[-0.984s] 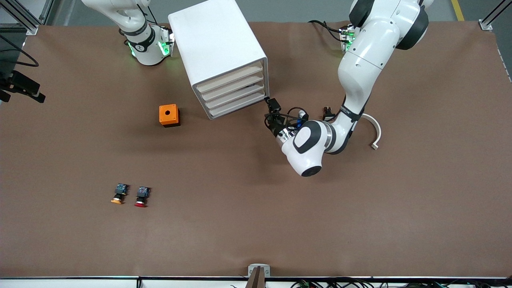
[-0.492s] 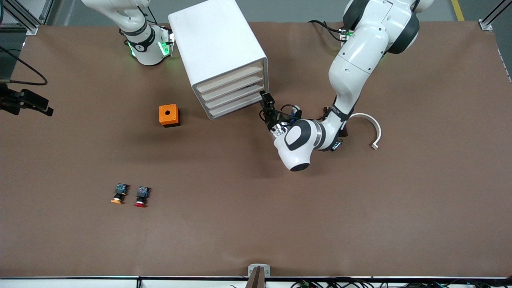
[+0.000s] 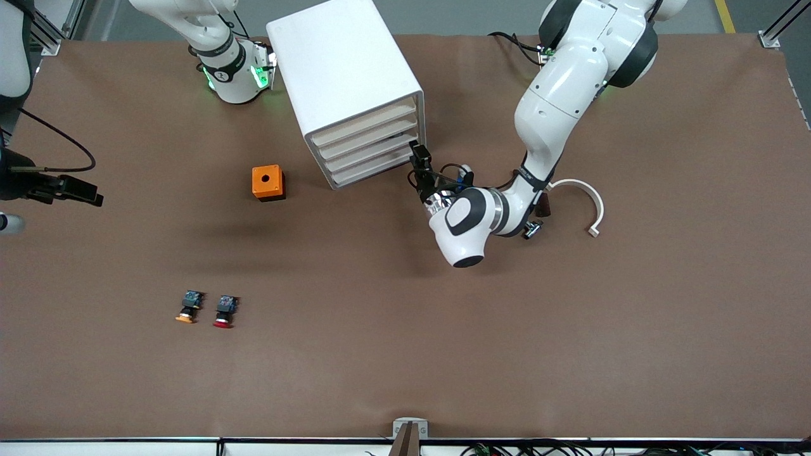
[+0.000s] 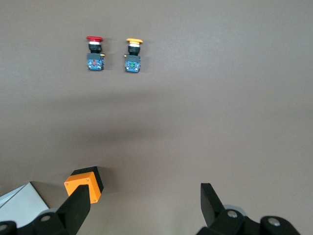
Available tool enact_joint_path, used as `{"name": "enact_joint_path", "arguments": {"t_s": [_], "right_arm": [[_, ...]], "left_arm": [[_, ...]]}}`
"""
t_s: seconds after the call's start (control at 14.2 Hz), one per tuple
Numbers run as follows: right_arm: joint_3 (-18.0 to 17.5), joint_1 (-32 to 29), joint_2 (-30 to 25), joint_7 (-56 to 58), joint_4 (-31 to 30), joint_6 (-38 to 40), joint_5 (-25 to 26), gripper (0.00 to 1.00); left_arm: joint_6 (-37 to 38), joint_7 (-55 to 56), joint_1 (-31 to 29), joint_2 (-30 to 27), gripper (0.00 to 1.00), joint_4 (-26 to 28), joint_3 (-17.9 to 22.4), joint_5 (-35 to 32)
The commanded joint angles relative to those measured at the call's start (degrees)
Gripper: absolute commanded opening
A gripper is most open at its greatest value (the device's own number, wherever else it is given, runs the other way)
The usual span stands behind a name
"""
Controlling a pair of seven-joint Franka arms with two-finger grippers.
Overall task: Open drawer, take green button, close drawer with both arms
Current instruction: 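Grasp the drawer handle with the left gripper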
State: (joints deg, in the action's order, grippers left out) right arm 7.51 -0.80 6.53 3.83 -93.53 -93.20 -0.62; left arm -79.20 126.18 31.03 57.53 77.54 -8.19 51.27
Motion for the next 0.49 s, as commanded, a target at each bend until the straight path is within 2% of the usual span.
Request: {"name": "enact_joint_path", "arguments": {"t_s": [0.0,0.28,0.42], "right_arm": [[-0.7,-1.1,0.4,-0.7,1.4,1.2,0.6,1.0],[-1.0,-0.2,0.2,-1.6,1.1,1.4,0.4,1.0],[-1.2,0.1,0.2,-9.1,0.9,2.8,-0.5,1.0]], "left_arm": [[1.0,1.3,1.7,1.7,0.54,-1.5,0.2,1.0],[1.0,1.0,3.4,2.1,0.47,-1.3,0.3,0.8],[1.0,0.8,4.3,2.1,0.43,-1.0,0.3,0.7]]}}
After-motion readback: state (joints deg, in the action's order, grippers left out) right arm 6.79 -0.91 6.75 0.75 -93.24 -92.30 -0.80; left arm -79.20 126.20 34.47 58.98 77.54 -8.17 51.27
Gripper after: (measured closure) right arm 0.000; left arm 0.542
